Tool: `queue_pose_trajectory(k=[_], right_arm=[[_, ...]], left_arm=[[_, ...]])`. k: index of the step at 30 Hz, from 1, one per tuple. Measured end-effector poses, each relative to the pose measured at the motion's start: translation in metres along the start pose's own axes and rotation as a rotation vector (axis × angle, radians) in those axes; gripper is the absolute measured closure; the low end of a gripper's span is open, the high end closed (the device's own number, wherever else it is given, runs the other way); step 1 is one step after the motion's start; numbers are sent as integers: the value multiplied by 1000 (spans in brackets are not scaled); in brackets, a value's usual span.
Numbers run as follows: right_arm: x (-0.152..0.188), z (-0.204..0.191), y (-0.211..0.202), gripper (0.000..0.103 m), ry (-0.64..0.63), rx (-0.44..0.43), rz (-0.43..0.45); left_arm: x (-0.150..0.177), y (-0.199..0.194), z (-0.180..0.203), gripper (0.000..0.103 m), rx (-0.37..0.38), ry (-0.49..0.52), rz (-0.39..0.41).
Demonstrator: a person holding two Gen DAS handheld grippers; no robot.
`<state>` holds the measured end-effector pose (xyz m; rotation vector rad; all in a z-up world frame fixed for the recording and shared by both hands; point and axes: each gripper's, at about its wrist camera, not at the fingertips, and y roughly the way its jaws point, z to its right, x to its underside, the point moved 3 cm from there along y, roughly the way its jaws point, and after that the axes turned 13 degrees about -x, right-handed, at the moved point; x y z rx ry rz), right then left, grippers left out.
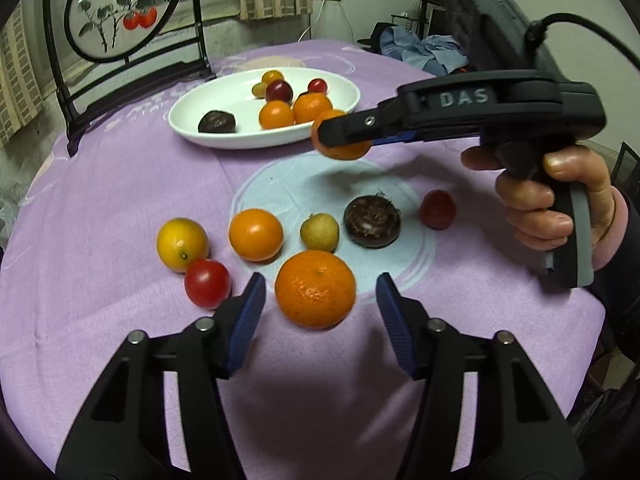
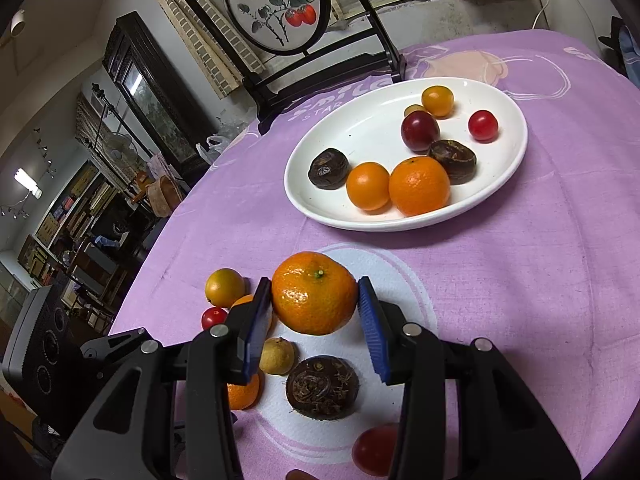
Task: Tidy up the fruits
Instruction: 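Grasp a tangerine with the right tool while the left tool grasps another tangerine, then carry both tangerines over the white dish and open both tools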
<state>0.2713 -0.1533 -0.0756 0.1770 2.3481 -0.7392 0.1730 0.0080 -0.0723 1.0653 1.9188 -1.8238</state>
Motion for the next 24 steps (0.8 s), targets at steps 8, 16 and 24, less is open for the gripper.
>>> queue_pose_trajectory(k=[8,16,24], right_arm=[[1,0,-1,59,2,5,6],[1,0,-1,59,1,6,11],[4,-8,1,59,-21,-16,4]], left_arm=[[0,14,5,48,-38,26,-39],[0,20,5,57,-39,18,-64],[-1,18,5,58,-31,14,-54]])
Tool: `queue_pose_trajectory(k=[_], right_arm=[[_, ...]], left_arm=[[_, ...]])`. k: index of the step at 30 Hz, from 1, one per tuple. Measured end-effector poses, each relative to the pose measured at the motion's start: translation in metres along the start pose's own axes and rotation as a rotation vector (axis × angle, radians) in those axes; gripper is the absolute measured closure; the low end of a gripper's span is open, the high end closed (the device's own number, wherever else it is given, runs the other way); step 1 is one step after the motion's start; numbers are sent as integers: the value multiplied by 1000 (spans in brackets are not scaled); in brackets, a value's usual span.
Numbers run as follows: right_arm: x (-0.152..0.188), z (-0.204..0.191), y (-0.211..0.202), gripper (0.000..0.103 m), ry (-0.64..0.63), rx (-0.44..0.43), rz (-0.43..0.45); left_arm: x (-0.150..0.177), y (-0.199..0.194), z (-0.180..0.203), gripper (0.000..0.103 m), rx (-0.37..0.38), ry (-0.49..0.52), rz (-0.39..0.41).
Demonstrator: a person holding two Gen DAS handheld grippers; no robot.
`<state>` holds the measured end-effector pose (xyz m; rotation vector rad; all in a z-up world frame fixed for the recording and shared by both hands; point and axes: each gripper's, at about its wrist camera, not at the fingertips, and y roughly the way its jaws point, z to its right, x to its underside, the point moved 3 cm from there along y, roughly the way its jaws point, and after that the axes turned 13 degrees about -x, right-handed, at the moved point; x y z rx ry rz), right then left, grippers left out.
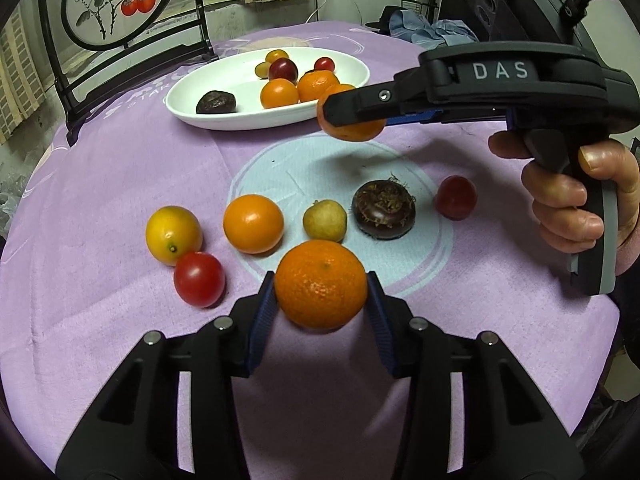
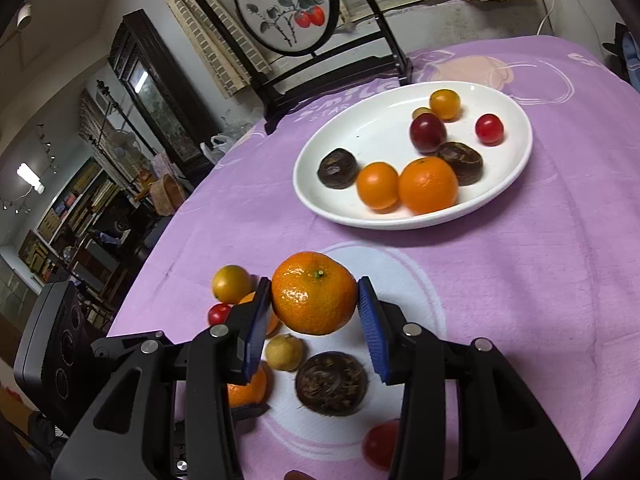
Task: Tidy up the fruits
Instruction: 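Carry both tangerines over the white dish and open both tools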
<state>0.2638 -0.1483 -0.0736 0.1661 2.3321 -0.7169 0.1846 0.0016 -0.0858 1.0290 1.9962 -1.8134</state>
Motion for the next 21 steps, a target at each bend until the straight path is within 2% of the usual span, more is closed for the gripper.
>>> queue_pose_trajectory(k=[4,7,9,12,13,15,17,21], right_arm=[[5,-10,0,59,10,-91,-13],[-1,-16,-5,59,4,-143,18],[-10,-14,-11,59,4,-146,67],[-33,3,-22,59,35,-85,184],[-41,9,-24,59,37,-50,213],[-53,21,-26,59,26,28,256],[-67,37,-23,59,32,100,274],[-79,68,-10,59,85,145,243]], left_arm=[[0,-6,1,58,10,-3,19],[-2,-21,-4,58,58,-42,69],[-8,-33,-13,58,113,-92,112],[-30,-41,-31,58,161,-179,148],[-40,-41,-37,58,148,-207,159],[-69,-36,-50,58,70,-262,182],[-95,-23,-59,58,25,-298,169],[-144,20,-67,58,-40,-327,107]])
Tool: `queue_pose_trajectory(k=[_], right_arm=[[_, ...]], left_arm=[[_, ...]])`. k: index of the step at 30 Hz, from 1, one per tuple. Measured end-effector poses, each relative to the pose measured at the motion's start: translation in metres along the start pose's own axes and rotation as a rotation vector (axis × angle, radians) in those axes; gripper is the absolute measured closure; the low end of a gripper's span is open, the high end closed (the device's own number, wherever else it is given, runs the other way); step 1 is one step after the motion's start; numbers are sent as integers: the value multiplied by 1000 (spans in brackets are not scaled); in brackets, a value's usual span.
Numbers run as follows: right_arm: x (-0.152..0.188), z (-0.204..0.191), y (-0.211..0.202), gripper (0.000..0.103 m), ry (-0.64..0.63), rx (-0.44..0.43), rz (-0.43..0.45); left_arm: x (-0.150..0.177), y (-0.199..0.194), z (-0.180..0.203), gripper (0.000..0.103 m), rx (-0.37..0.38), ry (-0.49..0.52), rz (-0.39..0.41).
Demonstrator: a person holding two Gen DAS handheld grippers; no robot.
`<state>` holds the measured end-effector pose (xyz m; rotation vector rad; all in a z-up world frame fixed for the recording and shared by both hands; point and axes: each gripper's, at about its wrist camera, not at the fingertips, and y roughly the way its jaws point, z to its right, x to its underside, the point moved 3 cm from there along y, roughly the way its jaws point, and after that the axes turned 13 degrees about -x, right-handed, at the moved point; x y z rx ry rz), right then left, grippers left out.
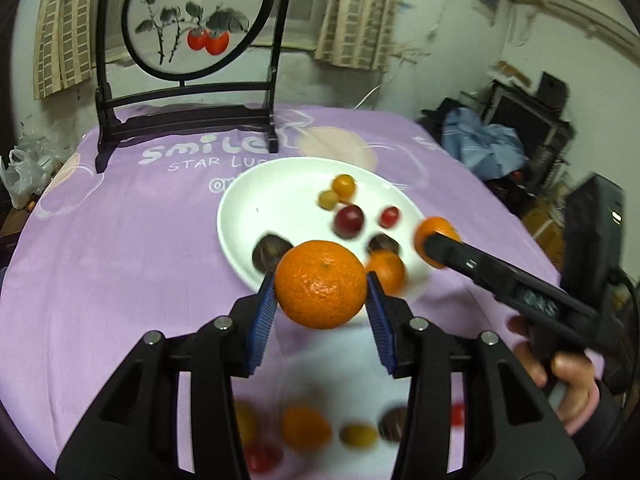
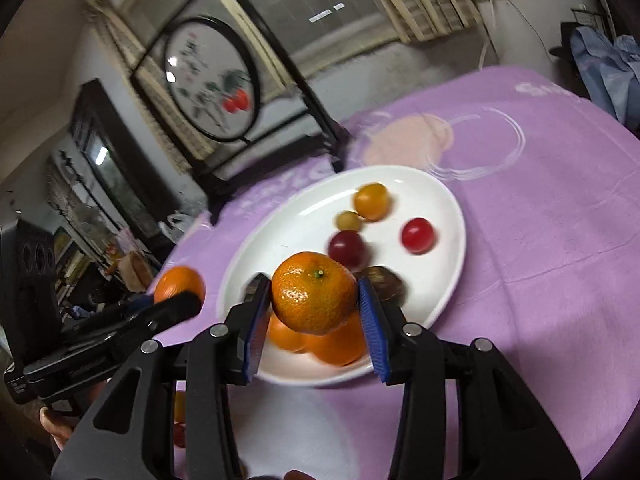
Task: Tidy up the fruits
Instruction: 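Carry both tangerines over the white dish and open both tools, then grasp a dark water chestnut with the right tool while the left tool grasps a red tomato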
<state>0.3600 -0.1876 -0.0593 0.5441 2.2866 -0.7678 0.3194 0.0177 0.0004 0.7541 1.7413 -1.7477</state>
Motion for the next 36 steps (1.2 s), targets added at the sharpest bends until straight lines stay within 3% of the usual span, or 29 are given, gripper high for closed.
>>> queue_pose_trajectory(k=[6,7,9,10,12,17,21,23,27,29,34,36], right_arm=[[-3,19,22,57,-3,47,-55],[-2,20,22,53,-2,46,-63],[-1,16,15,36,-6,61,-51],[-2,12,10,36,-14,60,-46],[-1,1,-3,34,-48,56,-38],[10,-25,-24,34,-130,-4,-67],[38,-50,-25,34,-239,-108,-190],[57,-58,-25,34,-297,-89,-227],[90,-71,-20,34,-352,-67,-311],[103,-78,-22,34,-398,-68,-348],[122,-90,-27,34,-498,-55,-400],[127,-89,-23,34,-520,-26,-423]], left_arm=[[-15,57,12,58,-91,30,-72],[-11,60,14,58,-102,36,-77],[-12,68,16,57,-129,51,-80],[-12,68,16,55,-139,55,-79],[-13,57,12,15,-163,55,-47],[-21,6,-5,4,-184,39,68],[3,-28,-27,2,-195,17,122],[21,-35,-37,2,-214,20,131],[56,-41,-68,2,-372,-41,130],[63,-41,-82,2,-394,-78,111],[76,-44,-104,2,-305,-191,54],[82,-44,-106,2,-333,-180,52]])
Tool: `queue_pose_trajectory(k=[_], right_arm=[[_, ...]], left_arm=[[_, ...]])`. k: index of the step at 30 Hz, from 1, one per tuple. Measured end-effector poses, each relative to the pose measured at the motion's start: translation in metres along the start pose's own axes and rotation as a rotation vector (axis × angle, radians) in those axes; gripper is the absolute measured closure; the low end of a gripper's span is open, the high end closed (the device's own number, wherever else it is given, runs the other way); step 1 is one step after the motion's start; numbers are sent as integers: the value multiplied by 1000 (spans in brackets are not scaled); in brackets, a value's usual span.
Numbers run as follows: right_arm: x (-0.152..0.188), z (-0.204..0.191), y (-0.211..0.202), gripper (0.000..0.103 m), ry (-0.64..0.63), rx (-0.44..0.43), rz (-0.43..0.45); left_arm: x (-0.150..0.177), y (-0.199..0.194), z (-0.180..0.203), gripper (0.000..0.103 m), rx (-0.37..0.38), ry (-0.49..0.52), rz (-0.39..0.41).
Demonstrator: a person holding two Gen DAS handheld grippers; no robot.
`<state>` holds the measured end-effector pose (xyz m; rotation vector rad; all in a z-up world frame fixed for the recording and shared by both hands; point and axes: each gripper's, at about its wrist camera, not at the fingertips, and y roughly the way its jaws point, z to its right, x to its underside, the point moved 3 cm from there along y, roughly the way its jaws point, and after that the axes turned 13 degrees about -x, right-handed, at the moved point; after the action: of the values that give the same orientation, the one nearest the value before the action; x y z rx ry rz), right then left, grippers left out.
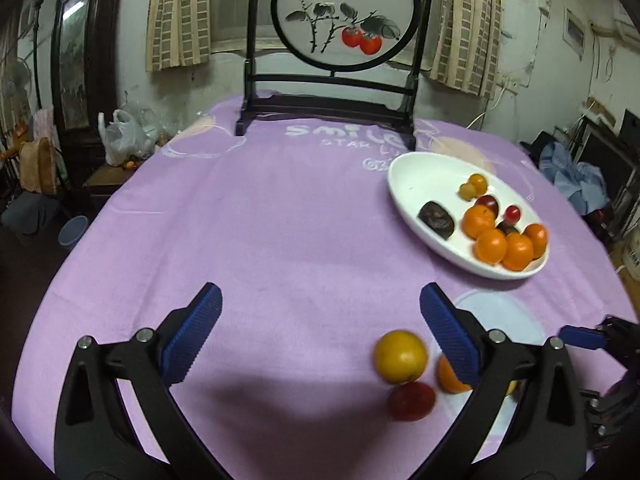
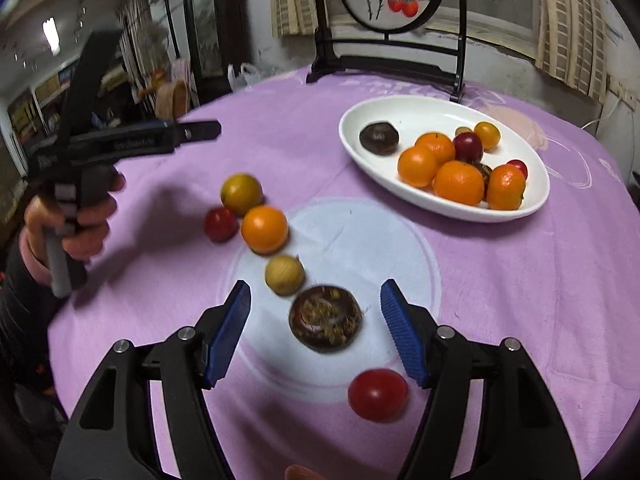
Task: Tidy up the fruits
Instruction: 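Grasp a dark water chestnut with the right tool while the left tool grasps a red tomato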
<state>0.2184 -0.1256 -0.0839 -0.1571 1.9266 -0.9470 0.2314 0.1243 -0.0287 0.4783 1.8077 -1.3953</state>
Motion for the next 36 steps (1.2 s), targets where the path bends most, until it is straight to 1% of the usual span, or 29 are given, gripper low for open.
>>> queue_pose_trajectory(k=[2,7,10,12,15,18,20,24,26,27,29,31,33,34,35,36], right_arm=[[3,0,5,34,-4,8,-22],[9,2,18,36,-6,36,-74],[10,0,22,43,-20,43,-91],[9,1,23,48,-23,53,-88],[10,3,24,49,-21,71,-91],[11,3,27,51,-18,68,-107],[11,3,28,57,-24,54,-108],[11,3,27,59,-25,53,-101],[9,8,21,59,1,48,-68],[7,11,16,59,25,35,-45],[2,21,4,59,93,2,13],[0,30,-6,59,143,6,57],[0,36,-9,59,169,28,67],[0,39,-10,59,183,34,67],[1,40,-10,59,191,34,65],[1,41,-10,59,196,34,63]], left_arm=[[4,0,0,2,-18,13,2],[9,0,-1,2,2,15,-13],[9,0,-1,2,1,14,-14],[10,0,-1,2,1,14,-13],[10,-1,-1,2,3,16,-13],[10,-2,-1,2,0,23,-11],[9,-3,-1,2,-4,25,-6],[10,-2,-1,2,-14,24,-11],[10,0,-1,2,-12,23,-17],[11,0,-1,2,-1,25,-27],[14,1,2,2,48,44,-55],[20,-3,9,2,154,87,-88],[27,-11,20,3,232,153,-81],[31,-15,26,5,252,193,-75],[35,-18,32,13,266,229,-68],[41,-21,41,17,278,281,-63]])
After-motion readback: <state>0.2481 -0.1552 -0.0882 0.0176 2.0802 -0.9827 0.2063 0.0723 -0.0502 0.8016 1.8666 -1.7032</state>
